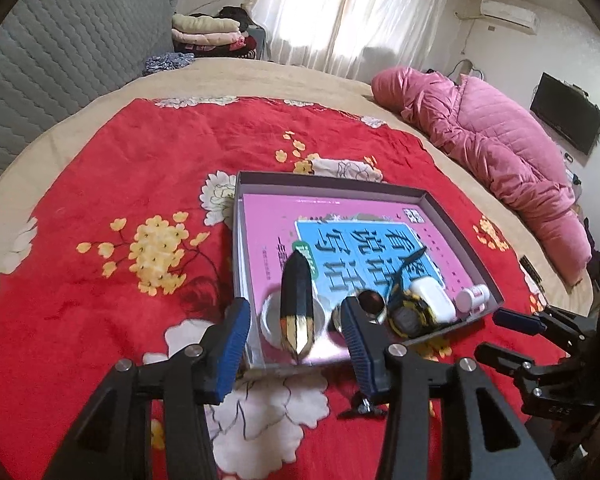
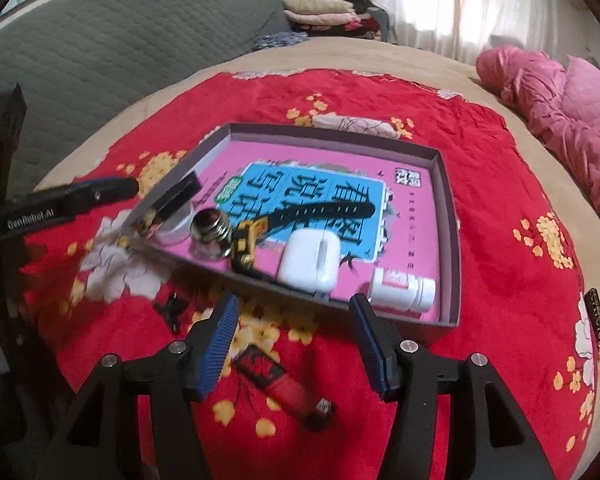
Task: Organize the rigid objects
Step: 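Reach the right tool to the red lighter while the left tool reaches the small black clip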
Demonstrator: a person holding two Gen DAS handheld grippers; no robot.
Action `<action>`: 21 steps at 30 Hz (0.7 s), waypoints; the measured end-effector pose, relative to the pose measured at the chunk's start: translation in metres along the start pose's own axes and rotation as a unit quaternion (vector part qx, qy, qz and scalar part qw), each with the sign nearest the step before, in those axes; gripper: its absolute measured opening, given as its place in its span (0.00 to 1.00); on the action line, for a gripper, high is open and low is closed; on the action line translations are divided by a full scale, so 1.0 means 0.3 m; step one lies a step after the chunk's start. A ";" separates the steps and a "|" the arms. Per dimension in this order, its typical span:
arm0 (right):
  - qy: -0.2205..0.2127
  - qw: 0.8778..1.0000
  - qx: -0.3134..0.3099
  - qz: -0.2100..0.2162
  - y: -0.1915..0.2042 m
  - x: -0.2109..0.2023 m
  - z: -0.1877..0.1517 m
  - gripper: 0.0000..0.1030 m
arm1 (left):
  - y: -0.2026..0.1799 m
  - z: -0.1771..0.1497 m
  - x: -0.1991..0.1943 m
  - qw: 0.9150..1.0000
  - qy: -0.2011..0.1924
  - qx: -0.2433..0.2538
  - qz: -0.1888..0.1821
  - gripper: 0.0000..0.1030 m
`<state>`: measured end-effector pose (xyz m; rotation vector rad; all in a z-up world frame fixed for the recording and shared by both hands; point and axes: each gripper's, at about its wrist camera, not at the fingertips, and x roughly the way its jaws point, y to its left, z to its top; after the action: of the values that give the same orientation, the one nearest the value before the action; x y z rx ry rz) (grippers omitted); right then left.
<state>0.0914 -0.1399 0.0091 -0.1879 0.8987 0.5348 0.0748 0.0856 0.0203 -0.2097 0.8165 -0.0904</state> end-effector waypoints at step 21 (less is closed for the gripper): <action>0.033 0.997 -0.071 0.005 0.055 0.065 -0.162 0.58 | -0.128 -0.183 0.041 0.994 0.103 0.015 -0.037 0.45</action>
<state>0.0590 -0.1369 -0.0350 -0.3325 0.9256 0.6045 0.0431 0.0378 -0.0167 -0.2038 1.0120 -0.1970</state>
